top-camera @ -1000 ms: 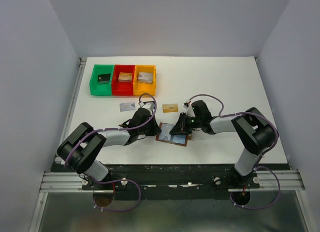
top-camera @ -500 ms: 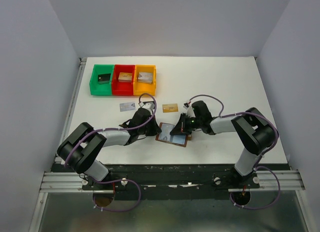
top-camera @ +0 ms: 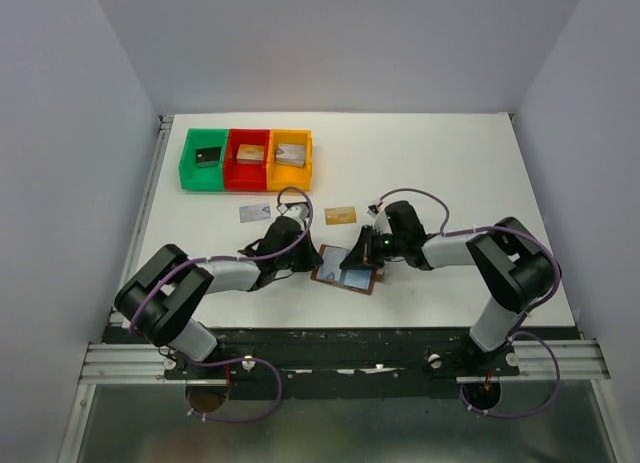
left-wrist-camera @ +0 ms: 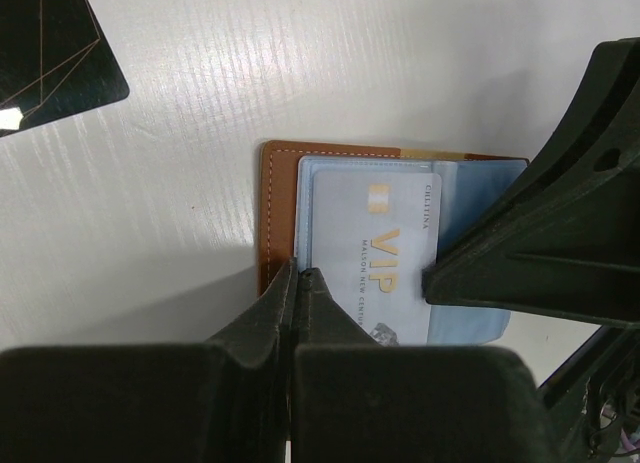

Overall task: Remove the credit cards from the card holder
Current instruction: Remove the credit card from the card holder.

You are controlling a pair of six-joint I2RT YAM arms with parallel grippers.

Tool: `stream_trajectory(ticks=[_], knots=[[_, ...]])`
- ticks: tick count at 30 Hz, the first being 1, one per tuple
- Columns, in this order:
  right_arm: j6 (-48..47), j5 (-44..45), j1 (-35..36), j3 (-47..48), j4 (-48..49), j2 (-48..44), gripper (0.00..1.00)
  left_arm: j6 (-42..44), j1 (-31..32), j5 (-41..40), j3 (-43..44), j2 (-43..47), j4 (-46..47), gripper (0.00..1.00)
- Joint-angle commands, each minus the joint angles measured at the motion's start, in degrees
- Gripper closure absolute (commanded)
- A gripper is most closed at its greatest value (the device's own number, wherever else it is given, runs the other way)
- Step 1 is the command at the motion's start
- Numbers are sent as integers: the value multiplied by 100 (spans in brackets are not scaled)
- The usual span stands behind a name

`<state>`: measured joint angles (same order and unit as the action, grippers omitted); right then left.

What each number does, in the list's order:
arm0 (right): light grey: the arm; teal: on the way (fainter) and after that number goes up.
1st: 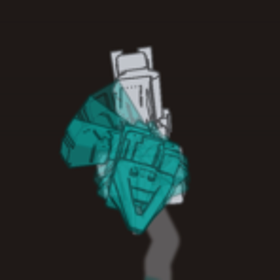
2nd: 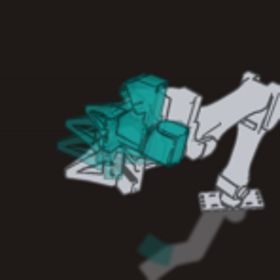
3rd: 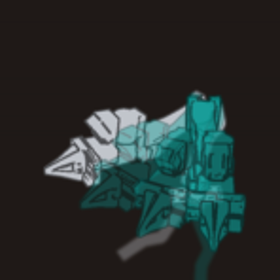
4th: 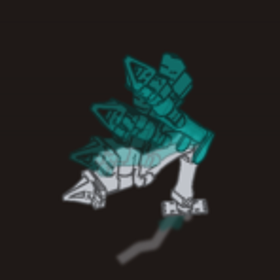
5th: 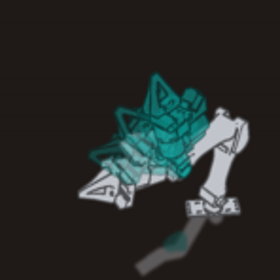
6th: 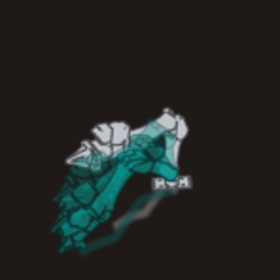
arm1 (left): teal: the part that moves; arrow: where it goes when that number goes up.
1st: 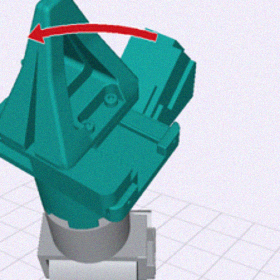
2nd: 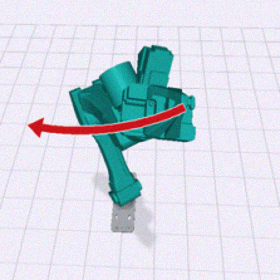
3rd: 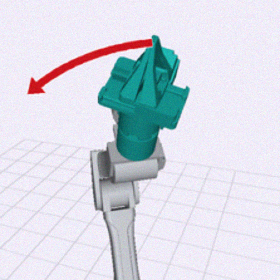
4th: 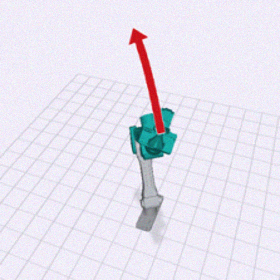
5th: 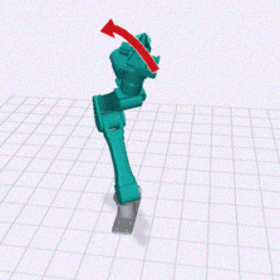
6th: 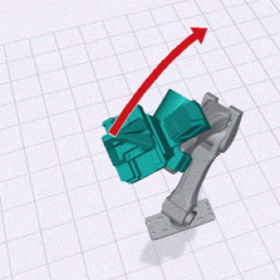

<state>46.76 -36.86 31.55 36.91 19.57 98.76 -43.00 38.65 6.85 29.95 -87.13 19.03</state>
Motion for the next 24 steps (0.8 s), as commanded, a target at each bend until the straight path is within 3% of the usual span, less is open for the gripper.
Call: stream_trajectory(ticks=[1, 6, 12, 24], knots=[[184, -216, 35, -61, 345, -68, 81, -32, 46, -114, -209, -181, -189, 100], [526, -295, 35, -104, 758, 55, 73, -85, 46, -123, -271, -190, -110, 100], [729, -322, 35, -105, 1013, 152, 71, -94, 54, -123, -315, -164, -75, 100], [606, -163, 53, 80, 504, 293, 70, -85, 55, -61, -350, -164, 13, 100]])
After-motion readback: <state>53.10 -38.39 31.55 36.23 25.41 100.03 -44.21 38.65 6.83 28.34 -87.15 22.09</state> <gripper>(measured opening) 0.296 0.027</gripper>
